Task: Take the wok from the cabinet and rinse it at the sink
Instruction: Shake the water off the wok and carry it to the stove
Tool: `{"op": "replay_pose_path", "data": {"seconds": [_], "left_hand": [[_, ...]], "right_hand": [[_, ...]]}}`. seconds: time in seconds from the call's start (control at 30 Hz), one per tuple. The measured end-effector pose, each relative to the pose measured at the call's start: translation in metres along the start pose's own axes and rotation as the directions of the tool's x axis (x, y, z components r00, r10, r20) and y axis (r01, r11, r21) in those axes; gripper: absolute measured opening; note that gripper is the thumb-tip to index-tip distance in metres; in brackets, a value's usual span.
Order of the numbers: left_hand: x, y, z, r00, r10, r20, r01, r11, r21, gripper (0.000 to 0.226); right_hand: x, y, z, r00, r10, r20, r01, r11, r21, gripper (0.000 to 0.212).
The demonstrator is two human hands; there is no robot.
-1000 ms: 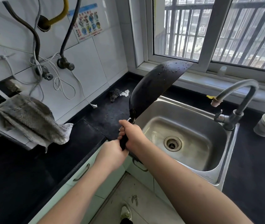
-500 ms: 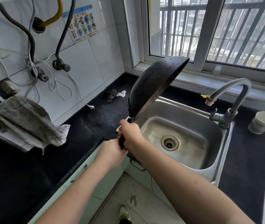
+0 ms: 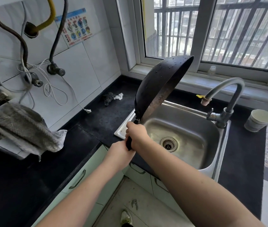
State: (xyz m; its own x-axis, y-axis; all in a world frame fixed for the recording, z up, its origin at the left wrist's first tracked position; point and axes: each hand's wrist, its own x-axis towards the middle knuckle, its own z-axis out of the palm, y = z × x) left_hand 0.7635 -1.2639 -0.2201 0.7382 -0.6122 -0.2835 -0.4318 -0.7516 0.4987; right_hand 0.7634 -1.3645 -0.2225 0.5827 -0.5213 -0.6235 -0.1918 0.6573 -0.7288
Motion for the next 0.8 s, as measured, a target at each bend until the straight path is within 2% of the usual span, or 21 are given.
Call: {"op": "replay_pose_path", "data": {"seconds": [0.13,0.27,0.4,0.57,0.63,0.7,0.8], "left_hand": [[0.002,0.004,0.003,1.0,0.009,0.023,-0.008,0.999,-0.051,0.018],[-0.008,-0.01,0.02,0.999,0.04,-0.023,-0.041,0.997,-0.071,0.018],[-0.003,-0.003,0.021,0.999,0.011,0.031,-0.008,0.997,-0.075,0.02],[-0.007,-0.002,0.029,1.0,-0.015,-0.019,0.016,0.999,0.042,0.015],[-0.009,-0.002,0.03,1.0,-0.017,-0.024,0.019,0.997,0.078,0.011],[-0.009,0.002,0.029,0.999,-0.024,0.026,0.021,0.996,0.087,0.013],[-0.01,0.006,0.031,0.993,-0.065,0.102,0.068,0.997,-0.035,0.015]], "right_hand": [[-0.001,-0.002,-0.009,1.0,-0.008,0.005,0.007,1.0,0.019,0.028],[-0.007,0.013,-0.015,1.0,0.001,0.023,-0.002,0.999,0.036,0.02],[-0.005,0.01,-0.02,1.0,0.003,-0.004,-0.004,1.0,-0.027,0.018],[-0.001,0.017,-0.029,0.98,0.067,0.188,-0.093,0.987,0.133,0.021],[0.0,0.019,-0.028,0.984,0.083,0.157,-0.099,0.99,0.102,0.02],[0.0,0.019,-0.027,0.993,0.072,0.089,-0.075,0.996,0.038,0.022],[0.001,0.021,-0.032,0.995,0.061,0.085,-0.062,0.998,0.012,0.026]]}}
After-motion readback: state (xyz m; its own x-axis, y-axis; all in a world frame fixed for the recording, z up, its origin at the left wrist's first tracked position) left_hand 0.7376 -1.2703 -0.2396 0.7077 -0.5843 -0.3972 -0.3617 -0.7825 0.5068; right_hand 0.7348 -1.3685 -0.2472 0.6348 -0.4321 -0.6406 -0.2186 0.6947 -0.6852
